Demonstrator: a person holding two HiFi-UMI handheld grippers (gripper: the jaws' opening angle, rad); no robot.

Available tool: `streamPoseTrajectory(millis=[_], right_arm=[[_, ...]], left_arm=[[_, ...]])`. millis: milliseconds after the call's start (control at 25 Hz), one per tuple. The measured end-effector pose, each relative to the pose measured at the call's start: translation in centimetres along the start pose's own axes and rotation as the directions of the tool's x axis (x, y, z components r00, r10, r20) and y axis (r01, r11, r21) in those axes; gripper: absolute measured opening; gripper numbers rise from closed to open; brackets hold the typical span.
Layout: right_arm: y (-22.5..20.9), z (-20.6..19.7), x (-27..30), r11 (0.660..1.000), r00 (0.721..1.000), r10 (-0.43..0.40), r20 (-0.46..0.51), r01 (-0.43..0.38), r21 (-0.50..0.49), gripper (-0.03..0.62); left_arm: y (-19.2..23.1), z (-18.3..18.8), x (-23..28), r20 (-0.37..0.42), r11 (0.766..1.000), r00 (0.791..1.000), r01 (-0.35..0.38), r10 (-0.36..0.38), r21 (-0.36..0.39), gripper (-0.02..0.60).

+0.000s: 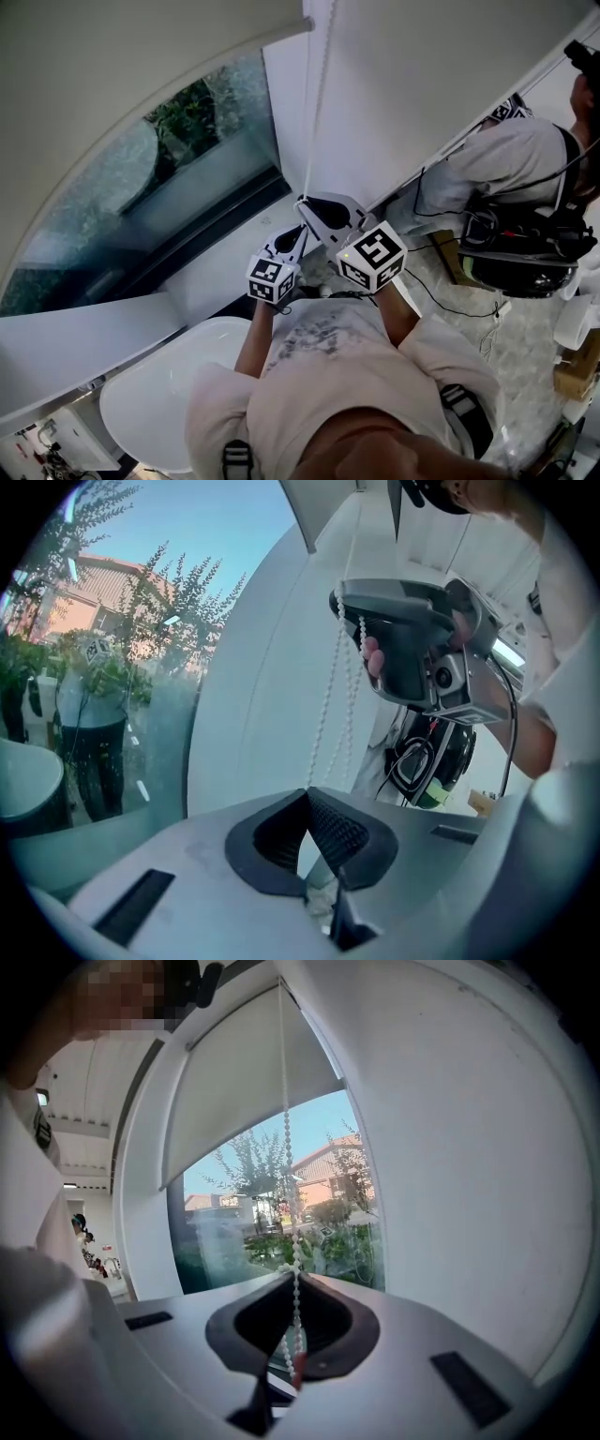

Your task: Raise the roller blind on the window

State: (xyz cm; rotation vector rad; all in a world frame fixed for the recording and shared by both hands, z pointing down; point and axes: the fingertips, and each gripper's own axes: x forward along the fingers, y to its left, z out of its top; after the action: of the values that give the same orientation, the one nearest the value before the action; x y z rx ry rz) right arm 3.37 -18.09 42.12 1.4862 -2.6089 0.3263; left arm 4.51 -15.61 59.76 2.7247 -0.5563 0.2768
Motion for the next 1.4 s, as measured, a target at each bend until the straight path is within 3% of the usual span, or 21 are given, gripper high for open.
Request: streamPoseTrajectory(millis=[400, 800, 1160, 1400], right_arm=[[-1.1, -3.9, 0.7, 0.999, 0.999, -0.001, -0.05, 0.003, 0.039, 0.064], [-1.8, -3.4, 1.0, 1.0, 0.999, 0.011, -0.03, -0.011, 0.007, 0.064], [-2.4, -3.9, 0.6, 1.0, 1.0, 0.016, -0.018, -0.016, 0.006, 0.064], [-2.3, -3.7, 0.7, 1.0, 1.0, 0.027, -0.015, -0.027, 0.008, 0.064]], left_arm=[[0.9, -3.7, 1.3, -0.061, 1.0, 0.998, -0.003, 0.001, -0.029, 0.008], [0.7, -2.2, 0.7, -0.059, 1.0, 0.998, 0.002, 0.0, 0.024, 0.009], [-0.9, 6.5, -3.8, 0.078, 0.998, 0.997, 0.002, -0.007, 0.064, 0.065], [-2.2, 15.7, -6.6, 0.226, 0.989, 0.973, 0.006, -0.039, 0.146, 0.066]])
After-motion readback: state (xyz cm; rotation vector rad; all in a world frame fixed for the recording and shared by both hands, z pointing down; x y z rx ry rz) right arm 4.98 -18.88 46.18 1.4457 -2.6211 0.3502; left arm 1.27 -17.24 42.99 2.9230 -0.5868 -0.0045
